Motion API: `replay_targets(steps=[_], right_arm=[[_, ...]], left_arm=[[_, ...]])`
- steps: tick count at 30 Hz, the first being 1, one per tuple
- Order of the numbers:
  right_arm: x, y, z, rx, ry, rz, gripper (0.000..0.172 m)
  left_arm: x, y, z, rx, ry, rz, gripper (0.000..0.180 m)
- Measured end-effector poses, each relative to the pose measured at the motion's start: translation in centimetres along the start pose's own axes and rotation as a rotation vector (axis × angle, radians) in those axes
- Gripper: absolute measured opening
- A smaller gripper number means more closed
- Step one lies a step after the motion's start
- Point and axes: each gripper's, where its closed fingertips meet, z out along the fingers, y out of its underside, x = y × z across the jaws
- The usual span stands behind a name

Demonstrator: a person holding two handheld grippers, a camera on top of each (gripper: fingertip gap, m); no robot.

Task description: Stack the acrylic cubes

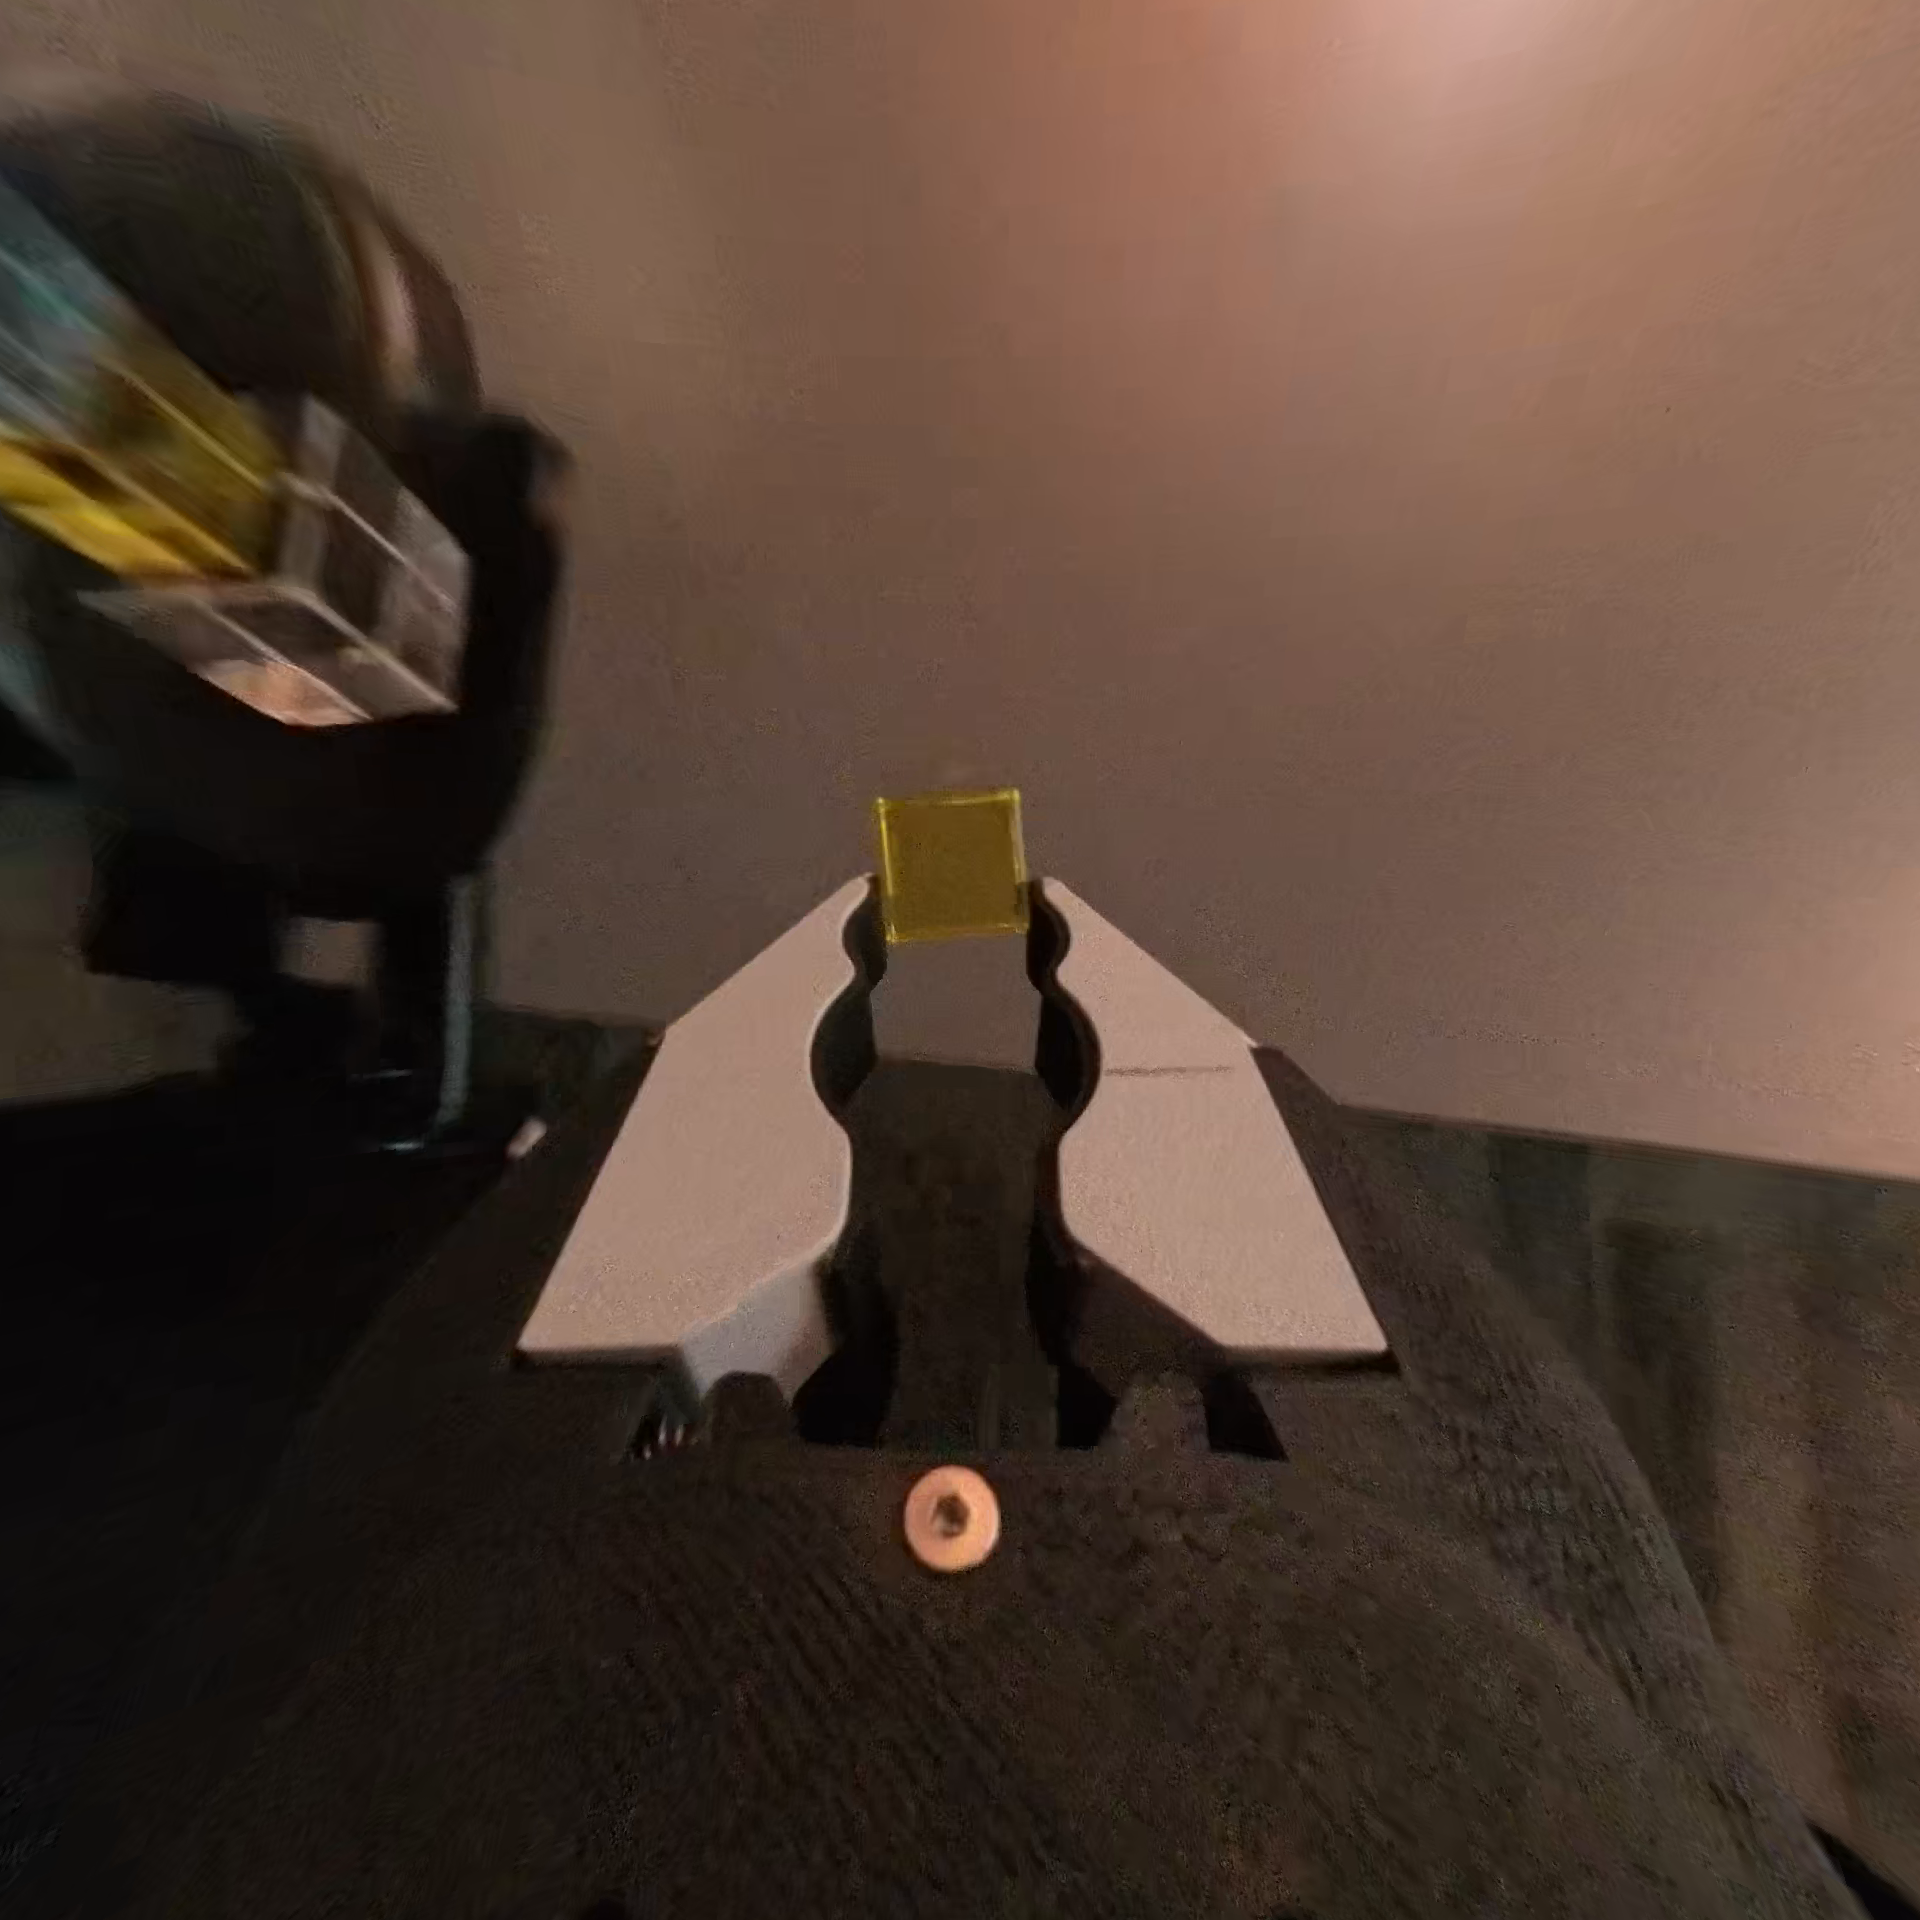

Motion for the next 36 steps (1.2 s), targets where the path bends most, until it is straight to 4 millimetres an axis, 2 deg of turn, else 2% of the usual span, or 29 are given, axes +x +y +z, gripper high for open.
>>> replay_targets(steps=[3,7,11,14,16,18,20,23,25,26,28,32,36], right_arm=[[0.5,1.8,3.6,-0.108,-0.059,-0.073,0.025],[0.1,4.1,6.5,-0.203,-0.107,-0.149,0.025],[0.0,4.0,7.2,-0.164,-0.116,-0.144,0.025],[-0.1,3.3,7.4,-0.125,-0.107,-0.131,0.038],[0.1,3.0,7.3,-0.116,-0.087,-0.17,0.025],[0.1,1.4,6.3,-0.074,-0.078,-0.215,0.025],[-1.4,-2.9,3.6,0.068,-0.156,-0.277,0.025],[-5.6,-10.3,-2.6,0.281,-0.393,-0.425,0.025],[-9.1,-13.6,-6.6,0.325,-0.609,-0.52,0.025],[-10.5,-14.4,-8.0,0.302,-0.708,-0.568,0.025],[-12.5,-15.2,-9.2,0.229,-0.811,-0.685,0.025],[-14.7,-15.3,-8.7,0.083,-0.879,-0.876,0.025],[-15.1,-15.1,-7.8,-0.011,-0.9,-0.953,0.025]], left_arm=[[-0.5,0.4,-0.6,0.008,-0.089,-0.037,0.037],[-1.1,0.9,-1.4,-0.024,-0.162,-0.065,0.037],[-1.8,0.8,-2.8,-0.031,-0.215,-0.057,0.037],[-2.5,0.5,-4.1,-0.013,-0.248,-0.057,0.036],[-3.1,0.5,-4.9,0.003,-0.273,-0.053,0.036],[-3.6,0.7,-5.6,0.008,-0.289,-0.051,0.036],[-4.0,0.8,-6.2,0.013,-0.303,-0.044,0.036],[-4.5,0.6,-7.1,0.028,-0.337,-0.027,0.035],[-4.6,0.3,-7.4,0.032,-0.338,-0.033,0.035],[-4.5,0.2,-7.5,0.035,-0.334,-0.029,0.035],[-4.4,-0.1,-7.8,0.036,-0.34,-0.005,0.034],[-4.6,-0.3,-8.6,0.045,-0.368,0.007,0.033],[-4.8,-0.4,-9.4,0.048,-0.392,0.012,0.033]])
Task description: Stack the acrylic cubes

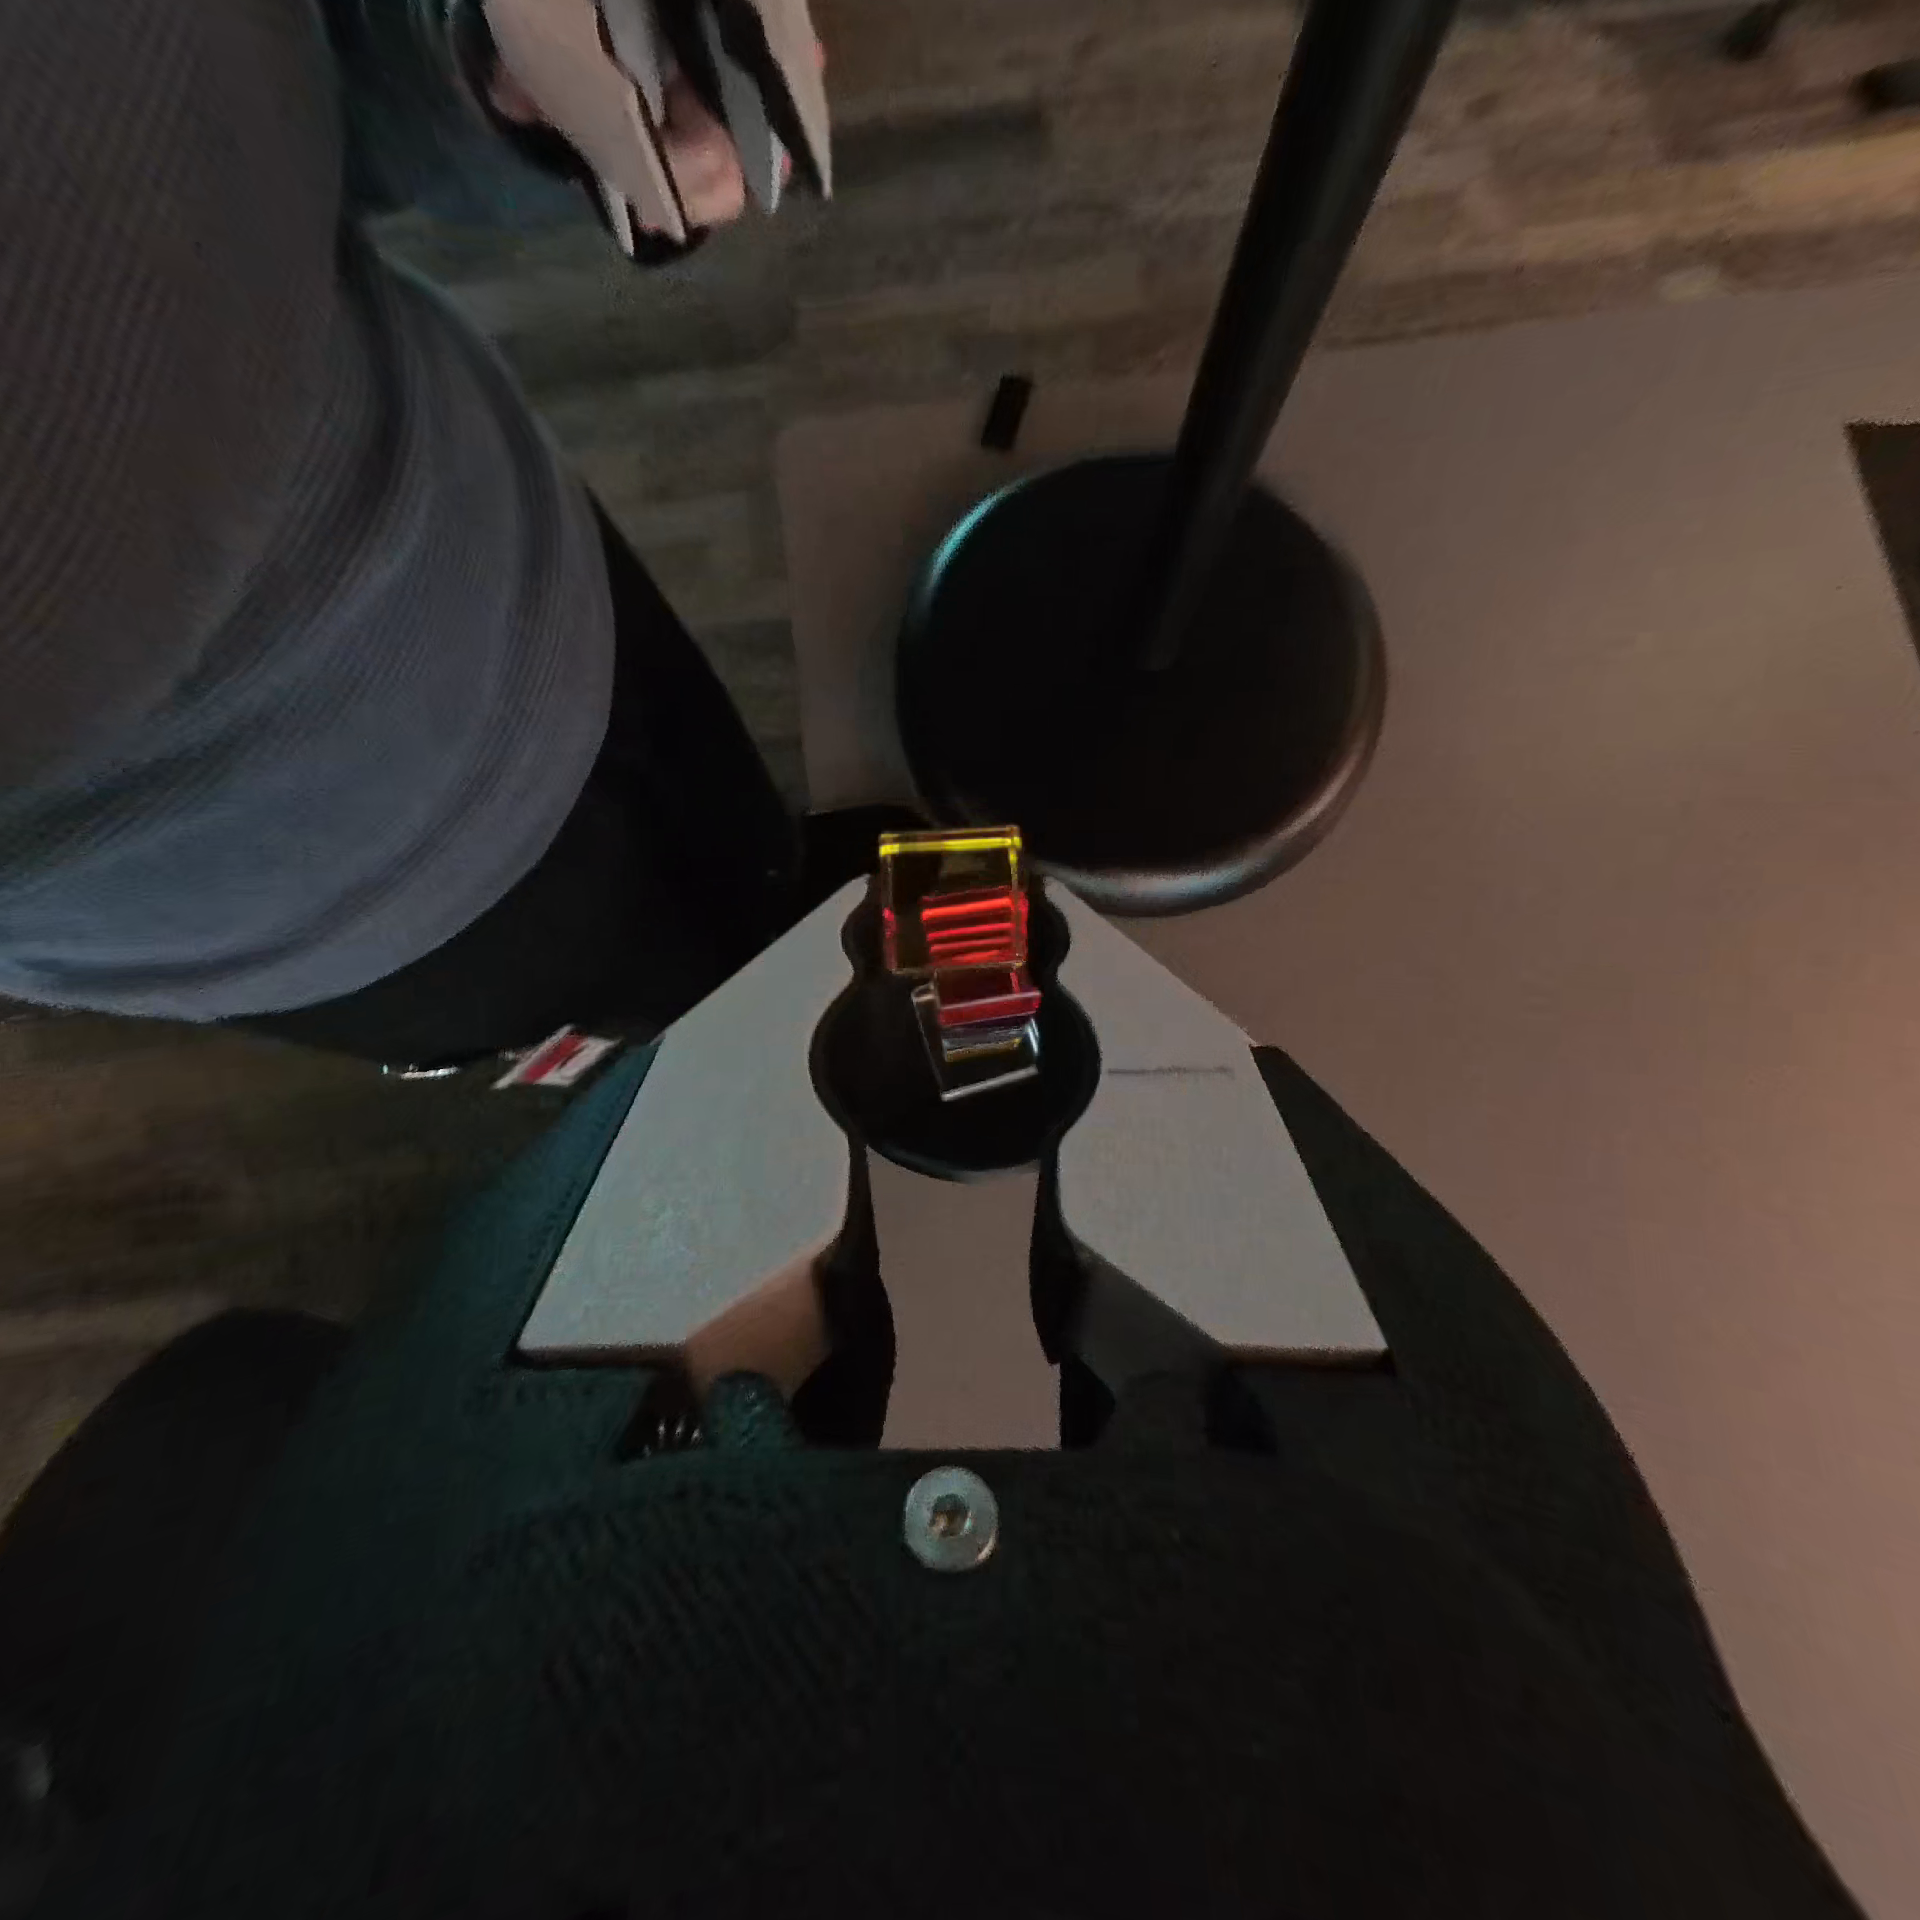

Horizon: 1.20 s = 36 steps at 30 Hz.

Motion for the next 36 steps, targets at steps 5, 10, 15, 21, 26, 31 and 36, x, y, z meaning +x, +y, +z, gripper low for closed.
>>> replay_targets(steps=[5,10,15,21,26,31,36], right_arm=[[0.1,0.4,0.7,-0.051,-0.057,-0.001,0.024],[0.3,0.5,1.0,-0.053,-0.066,-0.012,0.024],[0.4,0.8,1.1,-0.041,-0.056,-0.013,0.025],[0.3,1.1,0.9,-0.039,-0.048,-0.01,0.025],[0.3,1.2,0.8,-0.031,-0.042,-0.001,0.024],[0.2,1.0,0.9,-0.015,-0.031,-0.01,0.025],[0.2,0.9,1.0,0.001,-0.023,-0.013,0.025]], left_arm=[[-0.7,-0.1,-0.8,0.007,-0.029,-0.018,0.032],[-1.5,-0.1,-1.6,0.012,-0.062,-0.028,0.032],[-1.8,-0.1,-2.0,0.015,-0.082,-0.032,0.032],[-1.9,0.0,-2.2,0.014,-0.086,-0.037,0.032],[-1.8,0.1,-2.2,0.014,-0.082,-0.042,0.032],[-1.6,0.1,-1.9,0.017,-0.072,-0.048,0.032],[-1.3,0.3,-1.8,0.013,-0.066,-0.046,0.032]])
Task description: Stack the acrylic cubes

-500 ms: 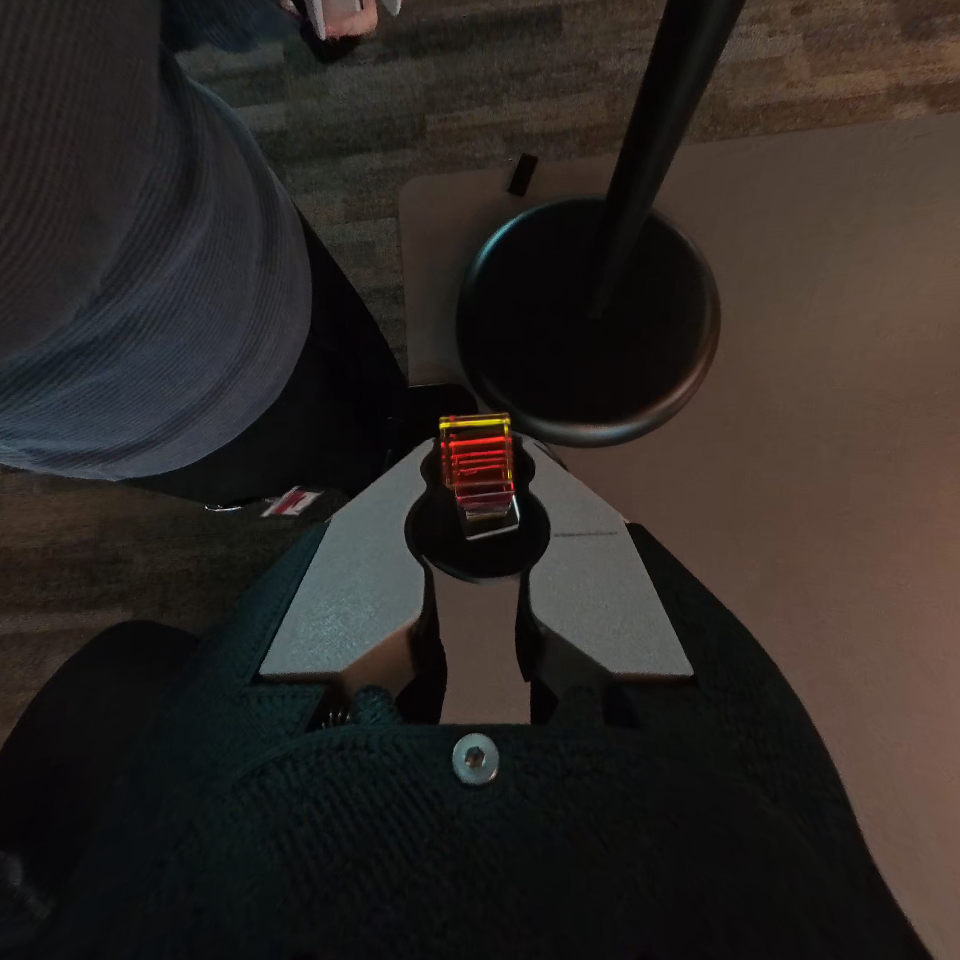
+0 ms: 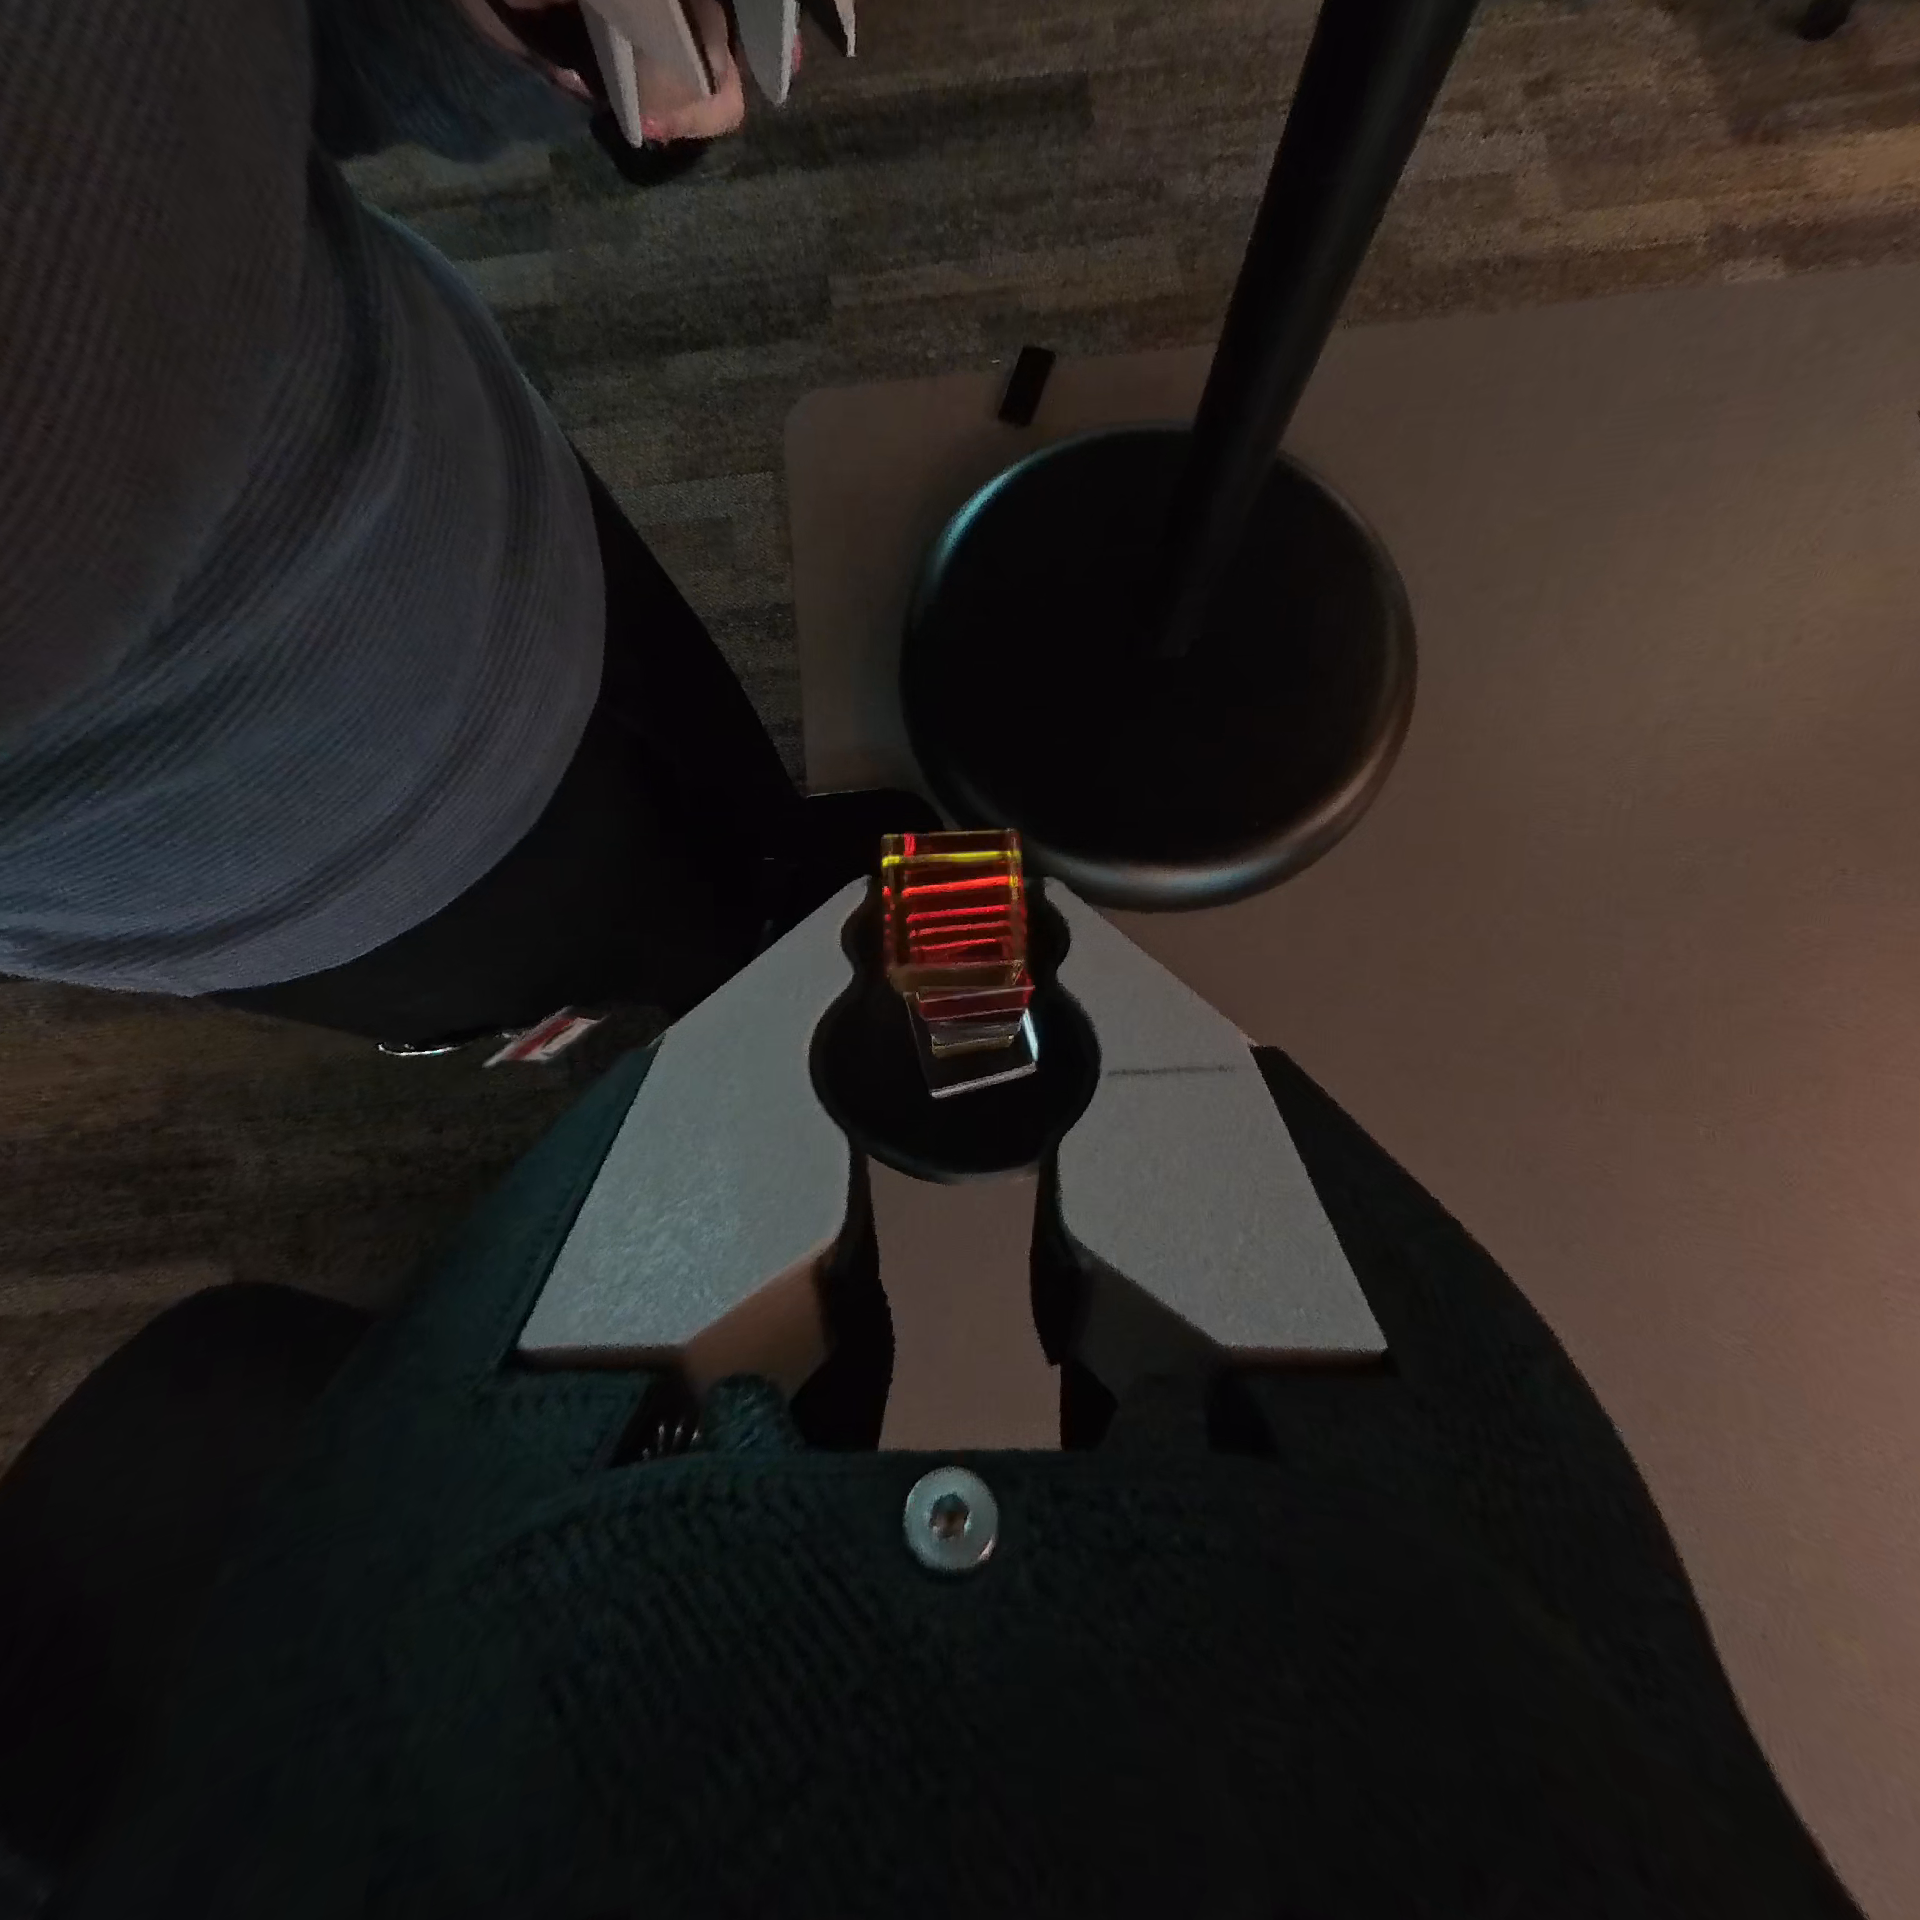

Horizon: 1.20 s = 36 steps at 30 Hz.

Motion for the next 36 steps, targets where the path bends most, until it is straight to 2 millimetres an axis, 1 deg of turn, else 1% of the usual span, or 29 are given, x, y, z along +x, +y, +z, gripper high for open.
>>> replay_targets(steps=[6,8,9,11,15,17,18,21,24,26,28,30,31,33,36], right_arm=[[0.0,0.0,0.0,0.013,0.01,0.007,0.026],[0.1,0.1,0.0,0.017,0.027,0.023,0.036],[0.4,0.0,-0.1,0.022,0.044,0.035,0.045],[0.6,-0.3,-0.6,0.054,0.079,0.052,0.055],[0.2,-1.8,-2.5,0.19,0.181,0.047,0.06],[-0.3,-2.5,-3.6,0.274,0.256,0.051,0.061],[-0.8,-2.7,-4.0,0.315,0.278,0.066,0.062],[-3.8,-3.8,-4.5,0.457,0.252,0.144,0.065],[-6.4,-4.1,-4.0,0.55,0.252,0.226,0.065],[-6.8,-3.7,-3.5,0.564,0.337,0.276,0.065],[-6.8,-3.6,-3.0,0.582,0.448,0.32,0.064],[-6.9,-4.4,-2.6,0.645,0.552,0.354,0.062],[-7.3,-5.1,-2.1,0.678,0.573,0.353,0.062],[-8.3,-6.3,-0.6,0.712,0.594,0.362,0.056],[-9.0,-7.3,1.3,0.725,0.62,0.422,0.049]], left_arm=[[0.3,0.1,0.1,-0.006,0.009,0.004,0.032],[0.6,0.1,0.1,-0.006,0.026,0.007,0.032],[0.8,0.1,0.1,-0.007,0.034,0.011,0.032],[1.2,0.1,0.2,-0.009,0.05,0.018,0.032],[1.9,0.2,0.4,-0.017,0.078,0.037,0.032],[1.9,0.2,0.6,-0.014,0.077,0.044,0.033],[2.0,0.1,0.7,-0.007,0.079,0.05,0.036],[2.5,-0.1,1.0,0.007,0.108,0.077,0.041],[3.0,-0.6,1.7,0.018,0.141,0.121,0.047],[3.4,-0.8,2.2,0.023,0.156,0.151,0.051],[3.8,-1.0,2.9,0.016,0.174,0.17,0.056],[4.3,-1.0,3.8,-0.005,0.185,0.177,0.066],[4.6,-0.8,4.1,-0.02,0.195,0.181,0.068],[5.5,-0.6,4.8,-0.049,0.223,0.188,0.07],[6.7,0.0,5.7,-0.106,0.26,0.174,0.067]])
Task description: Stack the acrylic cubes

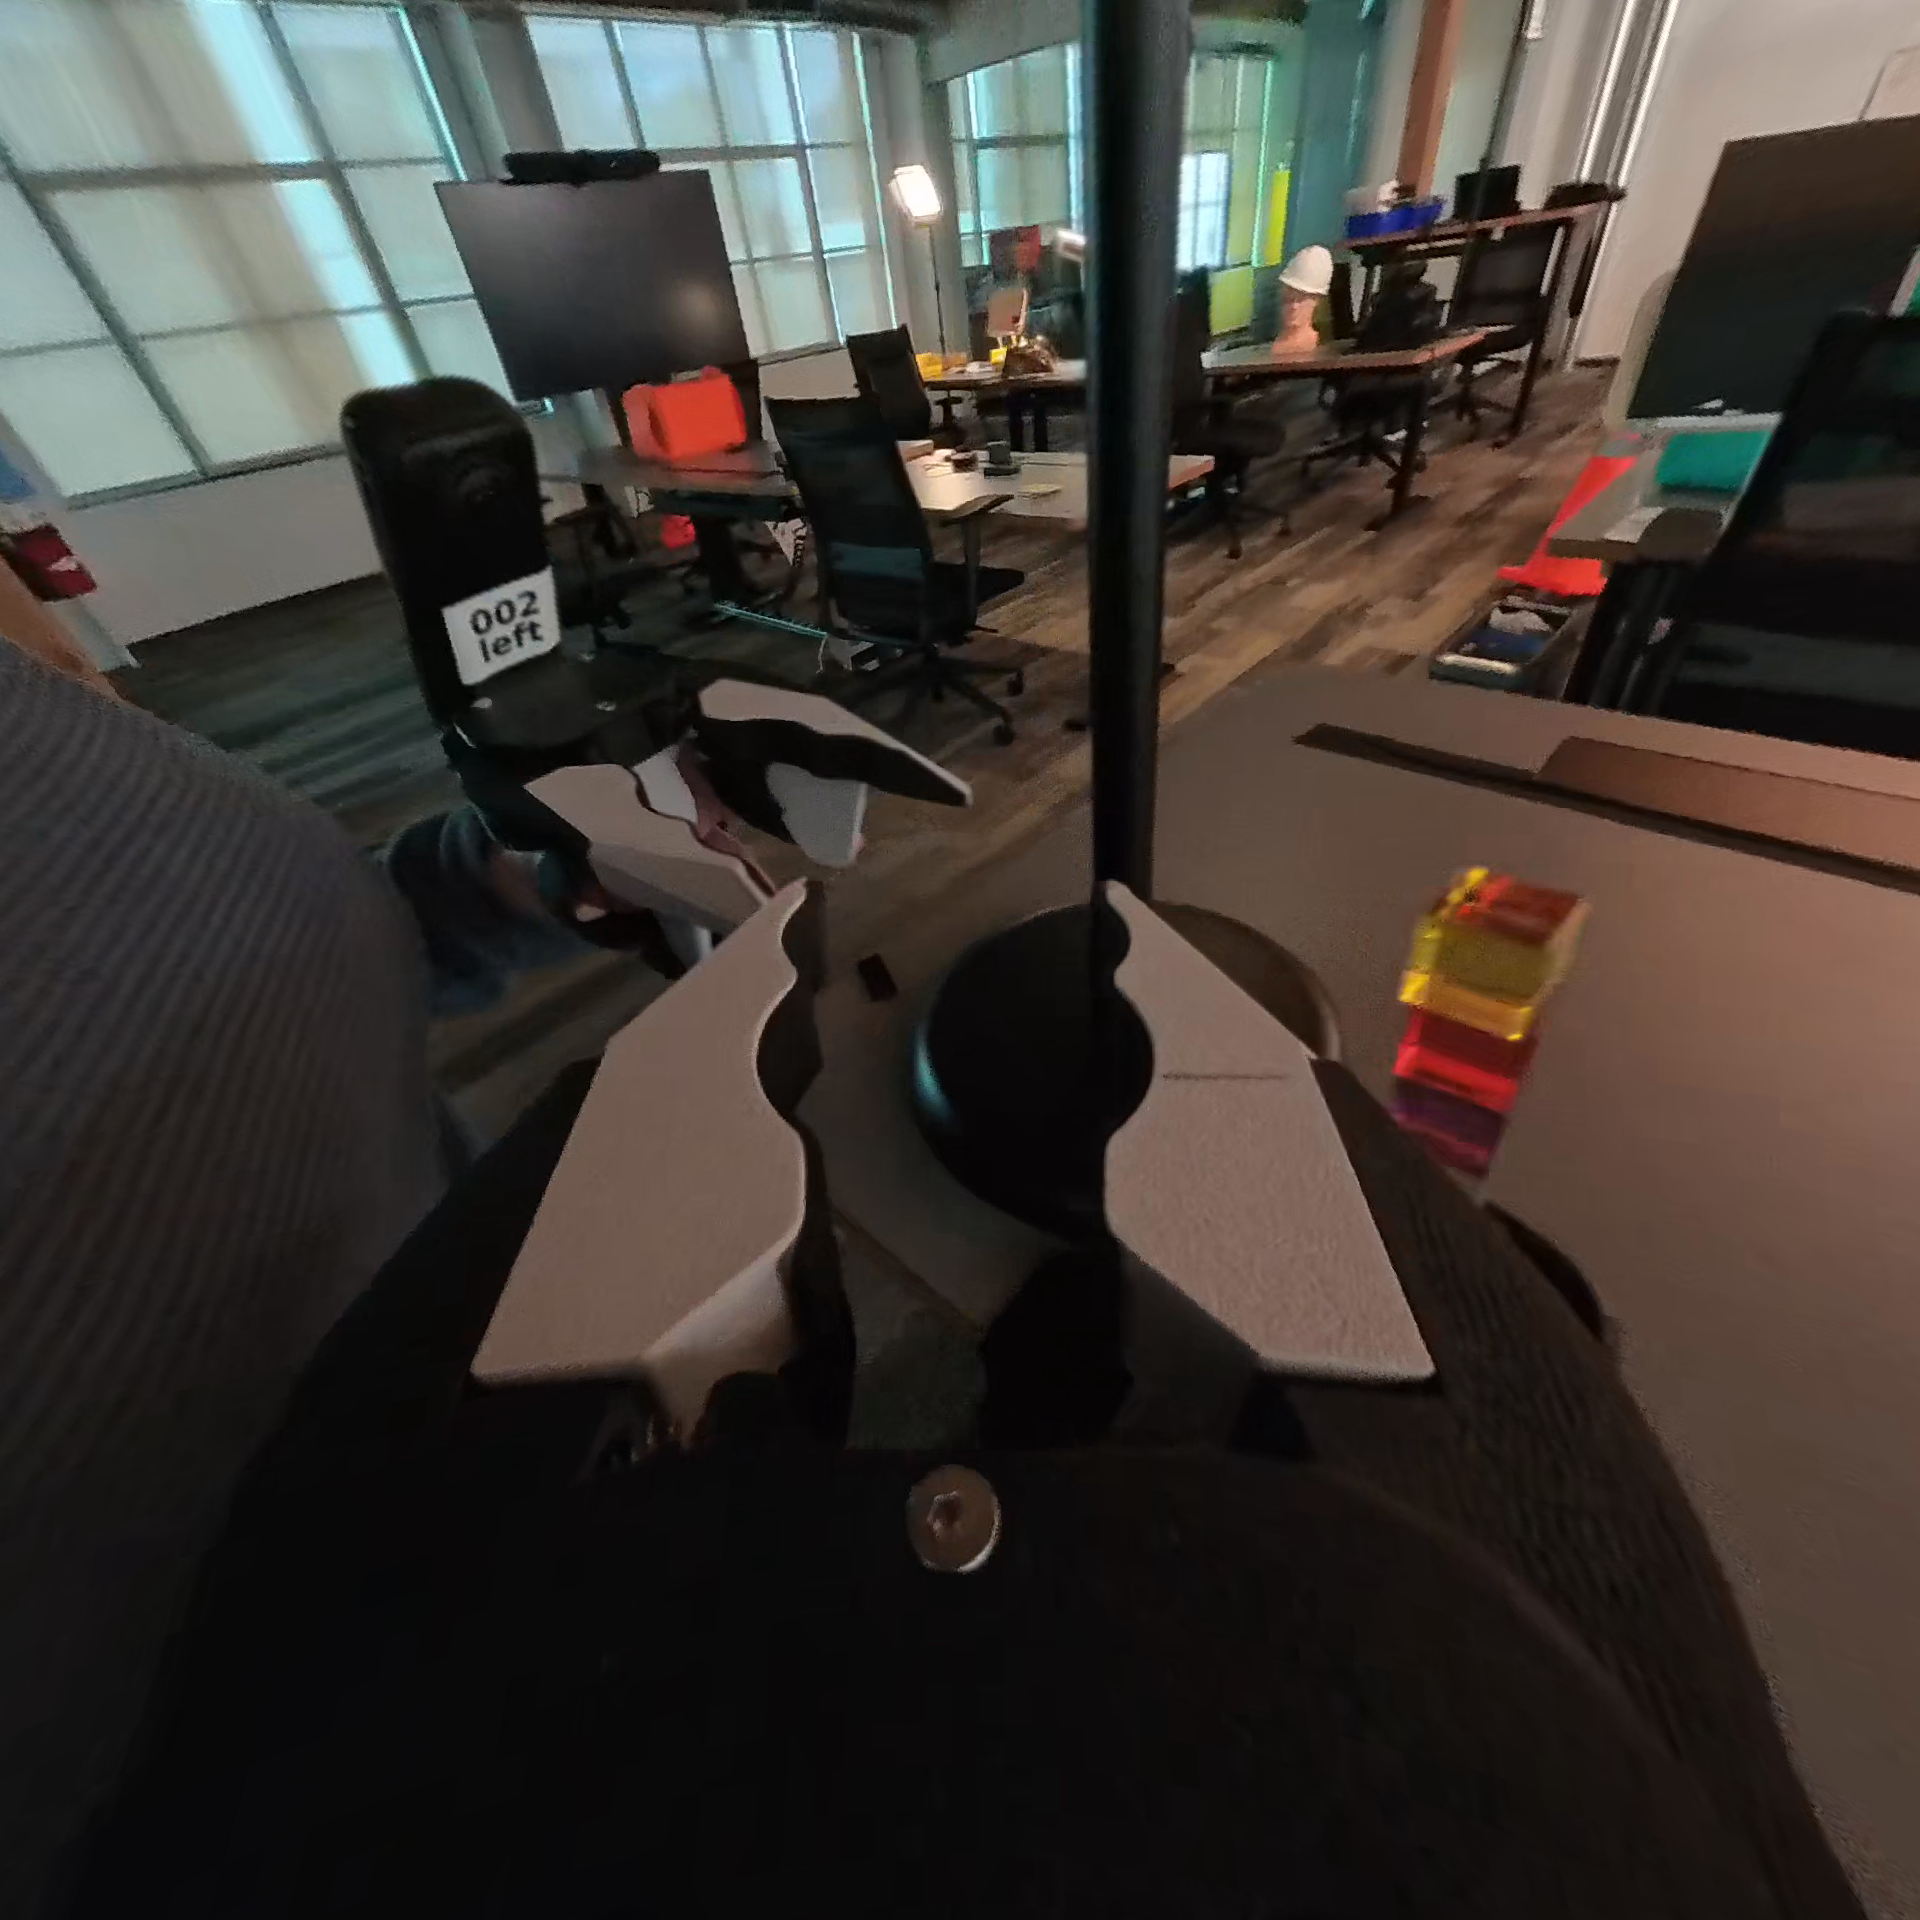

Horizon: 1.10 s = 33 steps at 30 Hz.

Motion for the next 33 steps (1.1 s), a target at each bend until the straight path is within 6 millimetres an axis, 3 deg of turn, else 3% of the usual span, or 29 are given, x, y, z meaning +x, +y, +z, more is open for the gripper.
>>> replay_targets(steps=[6,13,23,30,33], right_arm=[[0.7,2.3,0.0,-0.076,0.15,0.004,0.04],[3.3,5.0,-1.7,-0.164,0.309,0.066,0.036],[5.1,6.5,-2.4,-0.241,0.401,0.044,0.03],[5.0,8.0,-1.7,-0.291,0.368,-0.001,0.016],[5.7,9.2,-1.6,-0.318,0.374,-0.032,0.001]], left_arm=[[-0.3,1.8,1.9,-0.152,-0.04,0.012,0.06],[-2.4,5.0,2.5,-0.378,-0.153,0.021,0.049],[-2.7,6.9,1.8,-0.463,-0.176,0.024,0.047],[-2.7,7.3,1.8,-0.467,-0.17,0.015,0.047],[-3.1,7.0,1.6,-0.436,-0.192,0.033,0.044]])
